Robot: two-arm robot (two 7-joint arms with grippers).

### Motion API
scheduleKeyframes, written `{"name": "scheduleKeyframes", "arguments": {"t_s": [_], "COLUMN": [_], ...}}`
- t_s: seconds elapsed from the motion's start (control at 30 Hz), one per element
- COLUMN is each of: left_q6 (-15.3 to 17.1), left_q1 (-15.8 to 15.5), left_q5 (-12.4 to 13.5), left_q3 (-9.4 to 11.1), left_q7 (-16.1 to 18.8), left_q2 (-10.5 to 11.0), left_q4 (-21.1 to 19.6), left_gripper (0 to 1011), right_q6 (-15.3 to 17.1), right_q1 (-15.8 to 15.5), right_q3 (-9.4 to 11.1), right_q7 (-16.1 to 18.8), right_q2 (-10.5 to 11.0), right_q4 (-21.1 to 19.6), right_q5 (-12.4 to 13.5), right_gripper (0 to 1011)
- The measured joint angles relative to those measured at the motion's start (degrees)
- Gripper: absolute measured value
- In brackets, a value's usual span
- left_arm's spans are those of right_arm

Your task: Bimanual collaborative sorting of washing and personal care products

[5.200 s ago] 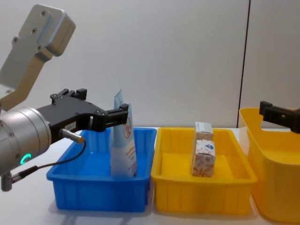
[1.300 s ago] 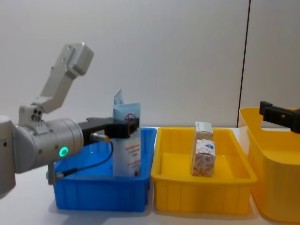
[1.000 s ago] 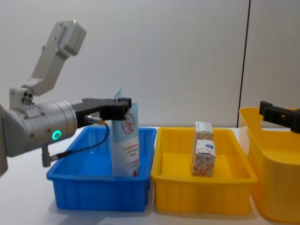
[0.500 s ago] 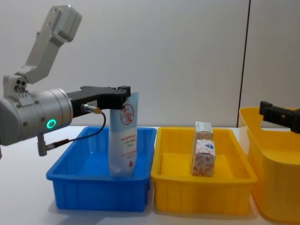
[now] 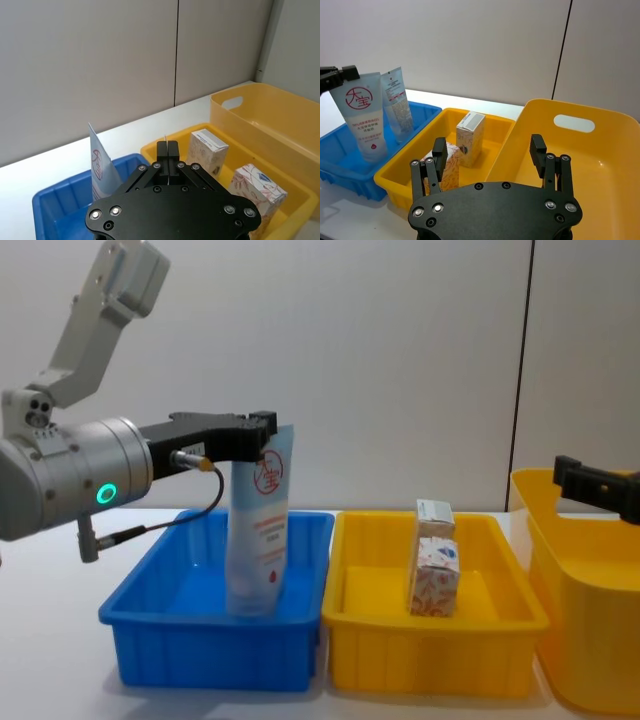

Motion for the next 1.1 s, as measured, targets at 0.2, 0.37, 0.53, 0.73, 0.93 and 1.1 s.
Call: {"name": "scheduleKeyframes", "arguments": {"t_s": [0.2, 0.37, 0.53, 0.73, 0.93, 1.1], "left_q6": [-0.80, -1.64, -2.33, -3.08, -3.79, -4.27], "left_q1": [-0.49, -1.61, -2.84, -4.68, -6.52, -7.86], "left_q5": [0.27, 0.20, -0.48, -1.90, -3.68, -5.17], "left_q3": [-0.49, -0.83, -0.85, -0.46, 0.22, 0.88], "left_q7": [0.17, -0.63, -2.55, -5.71, -9.51, -12.62], "left_q2": [-0.05, 0.04, 0.15, 0.15, -0.03, -0.21], "left_q4": [-0.76, -1.49, -1.84, -1.92, -1.79, -1.49], "left_gripper": [0, 0, 0, 0, 0, 0], "right_q6": [0.00, 0.00, 0.00, 0.00, 0.00, 0.00], "right_q1": [0.00, 0.00, 0.00, 0.00, 0.00, 0.00], "right_q3": [0.00, 0.00, 0.00, 0.00, 0.00, 0.00], "right_q7": [0.00, 0.00, 0.00, 0.00, 0.00, 0.00], "right_q2": [0.00, 0.00, 0.00, 0.00, 0.00, 0.00], "right_q4": [0.00, 0.00, 0.00, 0.00, 0.00, 0.00], "right_q5": [0.00, 0.00, 0.00, 0.00, 0.00, 0.00], "right_gripper": [1003, 1003, 1003, 1003, 1003, 1003]}}
